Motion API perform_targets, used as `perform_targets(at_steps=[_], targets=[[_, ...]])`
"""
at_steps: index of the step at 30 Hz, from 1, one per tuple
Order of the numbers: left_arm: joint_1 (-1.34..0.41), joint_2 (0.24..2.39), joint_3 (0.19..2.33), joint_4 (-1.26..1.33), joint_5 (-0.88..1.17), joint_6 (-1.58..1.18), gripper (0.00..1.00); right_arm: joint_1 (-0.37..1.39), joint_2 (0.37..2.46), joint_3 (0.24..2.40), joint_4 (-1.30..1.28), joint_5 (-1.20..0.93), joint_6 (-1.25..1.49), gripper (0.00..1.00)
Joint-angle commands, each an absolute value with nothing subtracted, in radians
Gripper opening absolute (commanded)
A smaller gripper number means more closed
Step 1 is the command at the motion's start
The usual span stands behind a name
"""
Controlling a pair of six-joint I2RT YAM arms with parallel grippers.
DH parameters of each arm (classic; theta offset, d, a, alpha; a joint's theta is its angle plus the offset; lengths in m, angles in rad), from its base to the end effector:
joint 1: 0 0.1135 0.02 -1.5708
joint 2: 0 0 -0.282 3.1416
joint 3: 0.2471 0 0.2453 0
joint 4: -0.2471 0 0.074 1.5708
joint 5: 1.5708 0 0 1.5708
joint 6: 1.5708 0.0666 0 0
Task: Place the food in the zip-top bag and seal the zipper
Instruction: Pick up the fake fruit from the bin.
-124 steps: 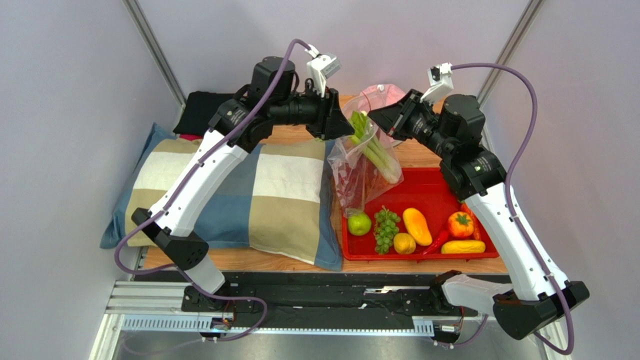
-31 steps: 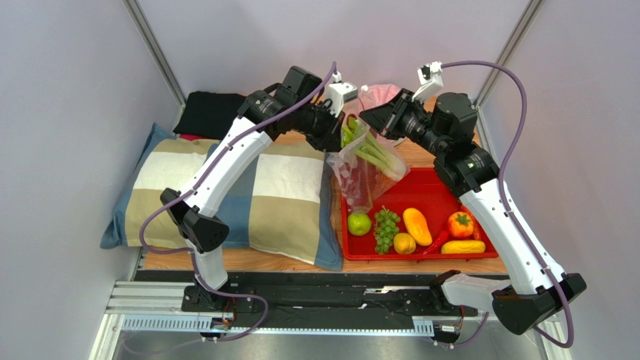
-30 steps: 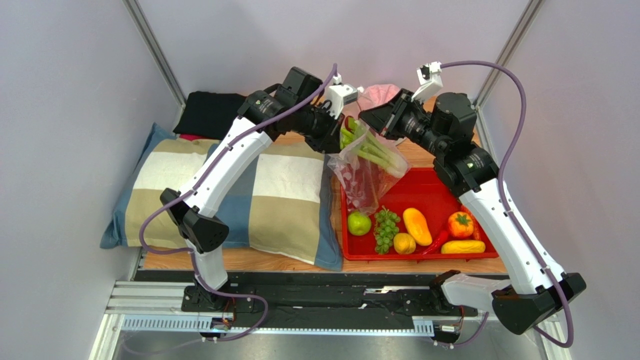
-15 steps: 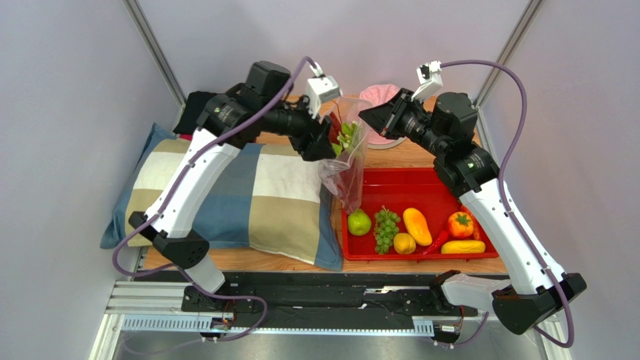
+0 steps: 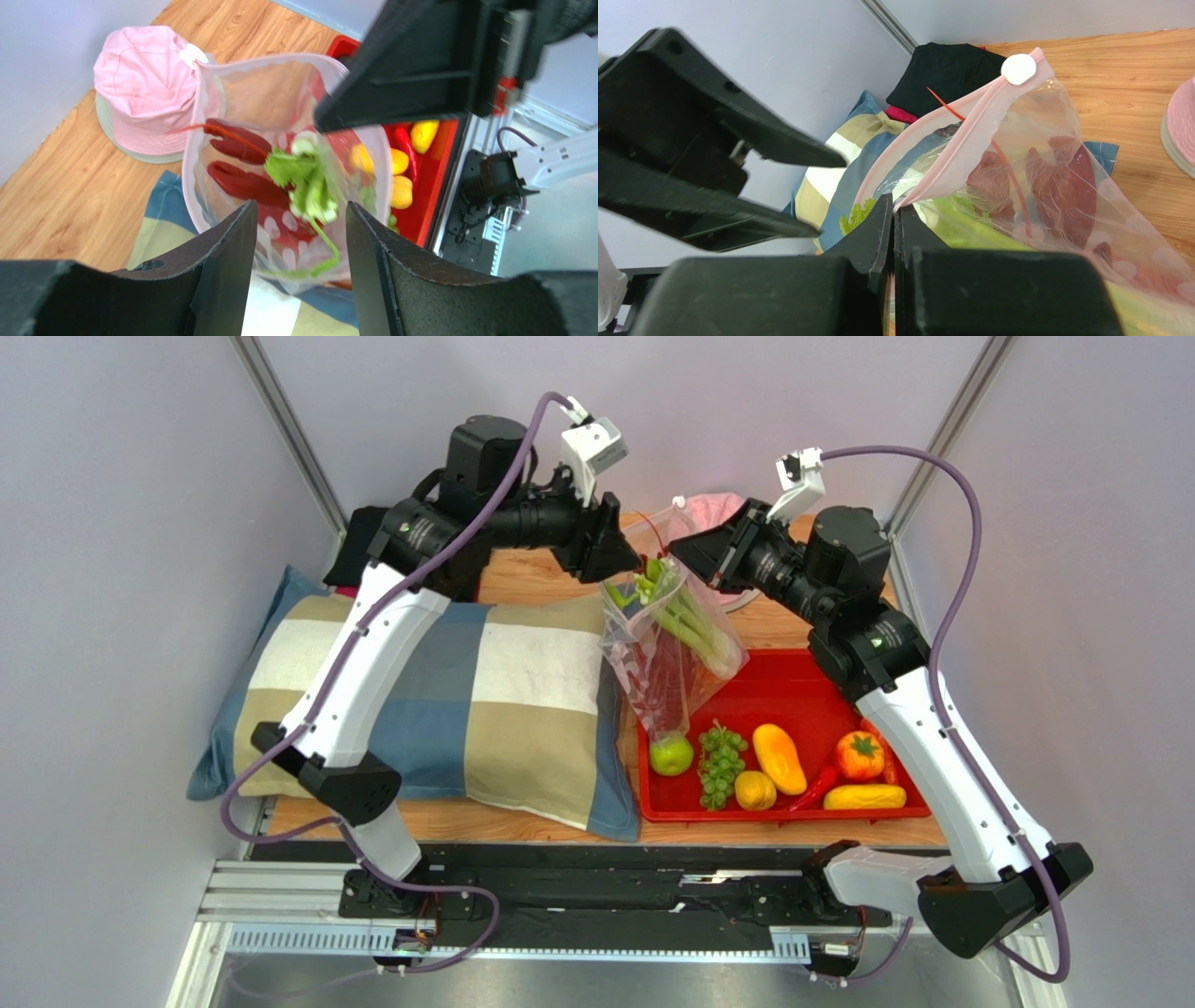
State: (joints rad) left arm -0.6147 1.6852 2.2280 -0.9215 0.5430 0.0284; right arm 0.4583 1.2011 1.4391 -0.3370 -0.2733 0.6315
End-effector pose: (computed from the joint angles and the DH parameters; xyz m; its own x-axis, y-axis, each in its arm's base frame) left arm 0.2633 -0.2280 0.5194 -0.2767 0.2251 -0.9342 0.8942 0.4163 -0.1646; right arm 0.2365 0.1367 0.4772 -0.4652 0.4043 -0.7874 -0.4859 0.6269 0.6090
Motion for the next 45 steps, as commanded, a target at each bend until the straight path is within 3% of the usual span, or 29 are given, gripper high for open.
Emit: perform_targets(at_steps=[1,5,11,15,19,21,22,25,30,34,37,45], targets=[[-0.624,1.767,2.278,-0.867,0.58,-0.047,0.54,0.468,1.197,1.482,-0.232,-0.285,0.638,0.0],[-0.649,1.79,2.272,-0.865,0.592,-0.026,0.49,0.466,1.197,1.485,-0.233,-0.279,0.64,0.0],[-0.663,1.789,2.214,-1.075,0.647,0.063,0.35,0.468,1.195,1.514,-0.25,-0.226,0.615,0.0],[-0.667,1.752,2.154,-1.107,0.658,0.138,0.31,0.459,1.193,1.529,-0.256,-0.195,0.589,0.0],[-0.675,1.781,2.236,-1.175,0.658,0.201,0.29,0.454,1.19,1.531,-0.275,-0.178,0.569,0.0],[-0.675,1.781,2.286,-1.189,0.65,0.209,0.37,0.451,1.187,1.526,-0.281,-0.175,0.558,0.0],[-0.673,1.773,2.293,-1.178,0.638,0.193,0.49,0.449,1.183,1.525,-0.287,-0.175,0.543,0.0],[-0.646,1.706,2.264,-1.036,0.63,0.088,0.68,0.449,1.169,1.52,-0.305,-0.169,0.512,0.0],[-0.543,1.518,2.057,-0.607,0.649,-0.106,0.78,0.434,1.141,1.523,-0.325,-0.131,0.45,0.0],[-0.508,1.329,1.792,-0.31,0.545,-0.189,0.92,0.425,1.109,1.528,-0.337,-0.104,0.423,0.0],[-0.508,1.223,1.628,-0.192,0.569,-0.173,0.93,0.42,1.097,1.525,-0.351,-0.08,0.414,0.0],[-0.657,1.149,1.309,-0.475,0.655,0.119,0.85,0.403,1.06,1.528,-0.387,0.096,0.359,0.0]])
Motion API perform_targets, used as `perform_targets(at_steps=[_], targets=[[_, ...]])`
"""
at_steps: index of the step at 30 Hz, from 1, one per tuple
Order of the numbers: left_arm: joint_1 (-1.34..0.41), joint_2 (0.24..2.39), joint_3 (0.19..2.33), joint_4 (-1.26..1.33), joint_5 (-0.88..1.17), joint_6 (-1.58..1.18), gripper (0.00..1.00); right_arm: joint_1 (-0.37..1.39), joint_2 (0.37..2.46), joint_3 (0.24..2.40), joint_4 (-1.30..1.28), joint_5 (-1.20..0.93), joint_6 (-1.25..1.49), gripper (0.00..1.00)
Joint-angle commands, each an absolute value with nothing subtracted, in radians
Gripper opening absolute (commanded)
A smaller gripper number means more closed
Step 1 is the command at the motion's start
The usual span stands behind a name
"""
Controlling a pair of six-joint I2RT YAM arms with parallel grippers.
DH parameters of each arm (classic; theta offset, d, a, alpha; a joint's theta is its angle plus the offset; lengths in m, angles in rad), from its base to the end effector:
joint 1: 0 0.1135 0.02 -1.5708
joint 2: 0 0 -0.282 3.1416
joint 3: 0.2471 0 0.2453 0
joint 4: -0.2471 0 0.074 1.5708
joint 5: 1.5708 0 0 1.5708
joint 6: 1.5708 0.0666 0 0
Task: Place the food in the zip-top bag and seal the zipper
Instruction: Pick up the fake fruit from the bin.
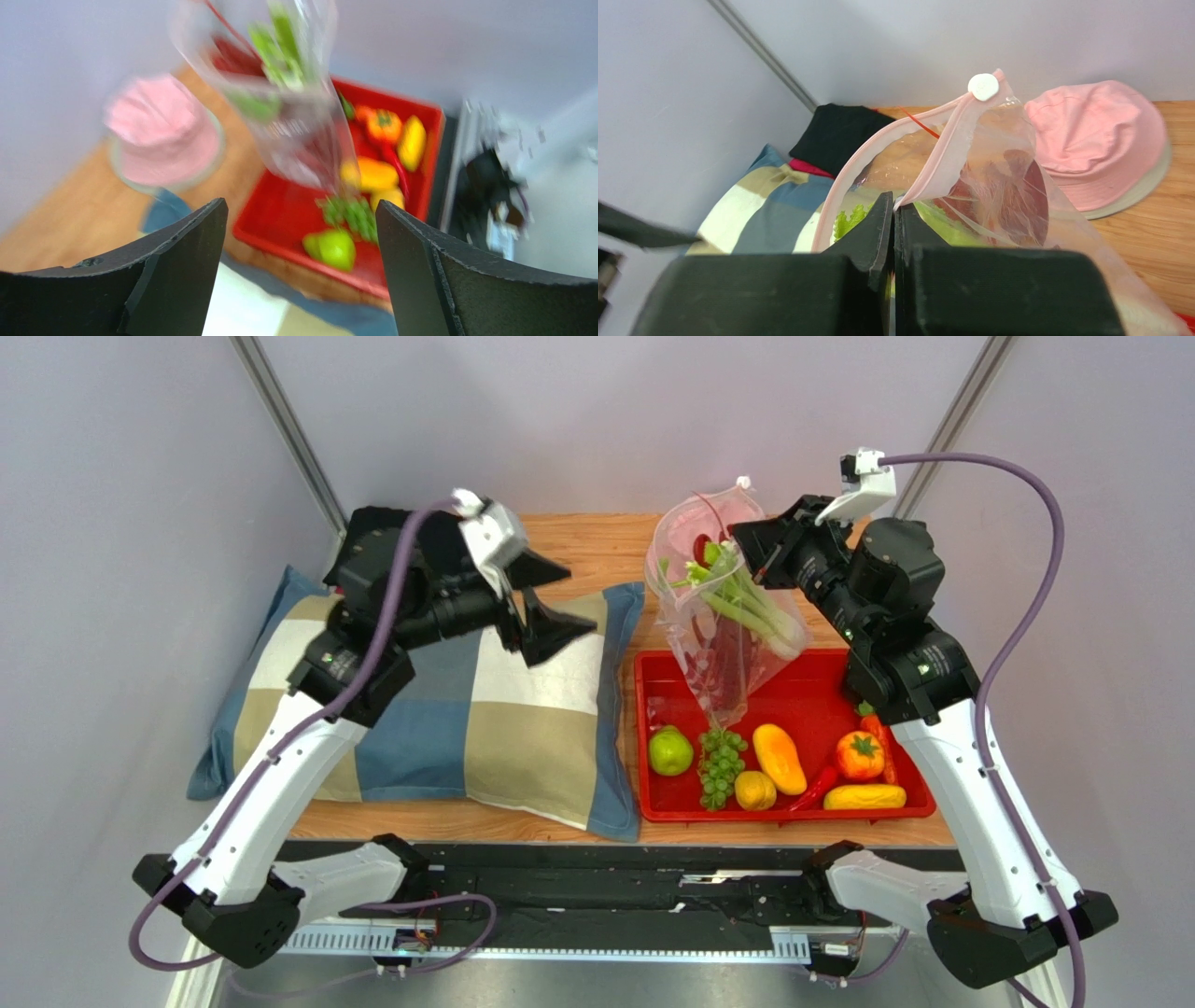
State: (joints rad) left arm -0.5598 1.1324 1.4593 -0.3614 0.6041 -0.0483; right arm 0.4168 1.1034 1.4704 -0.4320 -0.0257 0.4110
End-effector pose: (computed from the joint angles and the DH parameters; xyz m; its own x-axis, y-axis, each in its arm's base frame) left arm 0.1791 -0.1569 0.4976 -0.0735 -0.0008 -0.9973 0.9156 0.3964 -0.0678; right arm 0.2130 0.0962 0.4975 -0.2255 0.3370 -0.9141 -0.3688 0.8390 0.4002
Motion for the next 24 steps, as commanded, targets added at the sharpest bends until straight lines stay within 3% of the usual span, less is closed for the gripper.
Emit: perform_targets(at_steps=[1,5,11,24], targets=[[-0.69,1.147,1.275,-0.486,0.655,0.208,0.85,0.391,1.055,1.526,-0.388,0.097,0.353,0.0],[-0.855,1.181,1.148,-0.451,0.592,0.368,0.91,0.364,1.037,1.523,-0.394,0.126,0.336,0.0],[-0.969,1.463,1.235,-0.454,0.502,0.531,0.98,0.341,1.034,1.519,-0.394,0.155,0.334,0.0],[-1.037,1.88,1.4,-0.371,0.298,0.67,0.99,0.331,1.032,1.486,-0.376,0.198,0.321,0.0]])
